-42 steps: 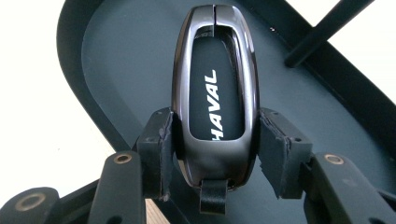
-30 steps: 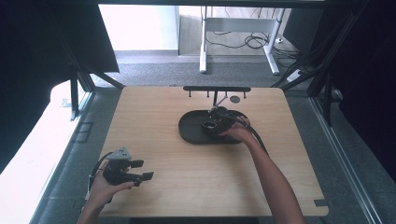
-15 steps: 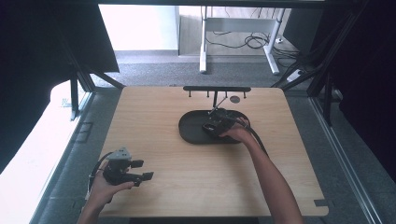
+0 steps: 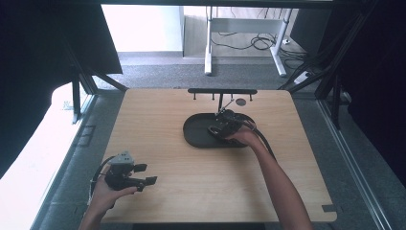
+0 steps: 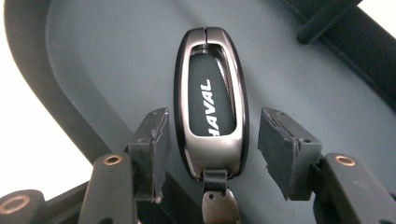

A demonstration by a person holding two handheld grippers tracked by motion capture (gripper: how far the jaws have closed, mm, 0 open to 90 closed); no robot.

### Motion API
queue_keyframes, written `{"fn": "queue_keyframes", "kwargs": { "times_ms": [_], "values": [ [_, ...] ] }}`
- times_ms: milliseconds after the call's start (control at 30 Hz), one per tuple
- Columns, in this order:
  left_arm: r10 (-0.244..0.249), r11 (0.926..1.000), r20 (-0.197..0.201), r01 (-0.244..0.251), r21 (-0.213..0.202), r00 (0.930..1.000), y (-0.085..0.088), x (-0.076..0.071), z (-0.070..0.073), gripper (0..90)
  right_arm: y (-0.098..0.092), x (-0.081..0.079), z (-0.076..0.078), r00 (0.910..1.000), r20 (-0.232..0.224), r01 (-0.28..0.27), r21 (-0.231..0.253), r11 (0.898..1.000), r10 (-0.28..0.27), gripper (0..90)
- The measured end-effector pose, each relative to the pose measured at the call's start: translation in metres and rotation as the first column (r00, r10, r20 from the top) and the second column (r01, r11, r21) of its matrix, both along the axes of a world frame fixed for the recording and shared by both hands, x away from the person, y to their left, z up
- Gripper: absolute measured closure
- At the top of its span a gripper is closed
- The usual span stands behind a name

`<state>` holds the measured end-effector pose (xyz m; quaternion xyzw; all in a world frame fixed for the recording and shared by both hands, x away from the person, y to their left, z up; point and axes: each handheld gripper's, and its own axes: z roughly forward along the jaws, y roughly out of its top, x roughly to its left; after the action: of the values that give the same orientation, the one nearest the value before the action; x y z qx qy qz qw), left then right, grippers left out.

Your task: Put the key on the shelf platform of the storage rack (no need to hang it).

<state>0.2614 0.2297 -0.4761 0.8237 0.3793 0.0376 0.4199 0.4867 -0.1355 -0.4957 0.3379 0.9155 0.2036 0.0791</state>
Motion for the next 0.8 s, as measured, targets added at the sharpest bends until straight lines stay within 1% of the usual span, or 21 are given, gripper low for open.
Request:
{"fn": "queue_keyframes", "kwargs": {
  "times_ms": [100,233,267,300,467,567,700,800],
  "values": [
    [0.002,1.0,-0.005,-0.002,0.001,1.0,0.0,0.0,-0.001,30.0,-0.002,-0.006,0.007,0.9997,0.022,0.006,0.017,1.0,-0.007,43.9],
    [-0.001,1.0,-0.012,0.002,0.004,0.9999,0.0,0.001,-0.002,29.9,-0.006,-0.014,0.015,0.999,0.046,-0.002,0.039,0.999,0.0,44.2],
    [-0.003,1.0,-0.013,0.003,0.005,0.9999,-0.001,0.001,-0.002,29.9,-0.008,-0.017,0.016,0.9986,0.053,-0.005,0.042,0.999,0.003,44.1],
    [-0.003,1.0,-0.015,0.003,0.004,0.9999,-0.001,0.001,-0.002,29.8,-0.009,-0.02,0.018,0.9973,0.072,-0.014,0.037,0.999,0.011,44.1],
    [-0.006,1.0,-0.017,0.006,0.006,0.9998,-0.002,0.001,-0.002,29.8,-0.016,-0.031,0.026,0.9945,0.102,-0.027,0.049,0.998,0.022,44.3],
    [-0.013,0.9999,-0.023,0.013,0.009,0.9997,-0.002,0.002,-0.003,29.5,-0.021,-0.041,0.032,0.9927,0.117,-0.039,0.061,0.997,0.031,44.3],
    [-0.025,0.9996,-0.03,0.025,0.016,0.9993,-0.005,0.002,-0.005,29.2,-0.029,-0.052,0.038,0.9897,0.137,-0.054,0.09,0.995,0.041,44.5],
    [-0.027,0.9995,-0.031,0.027,0.015,0.9992,-0.006,0.002,-0.005,29.2,-0.036,-0.06,0.04,0.9893,0.138,-0.061,0.116,0.991,0.045,44.8]
  ]
}}
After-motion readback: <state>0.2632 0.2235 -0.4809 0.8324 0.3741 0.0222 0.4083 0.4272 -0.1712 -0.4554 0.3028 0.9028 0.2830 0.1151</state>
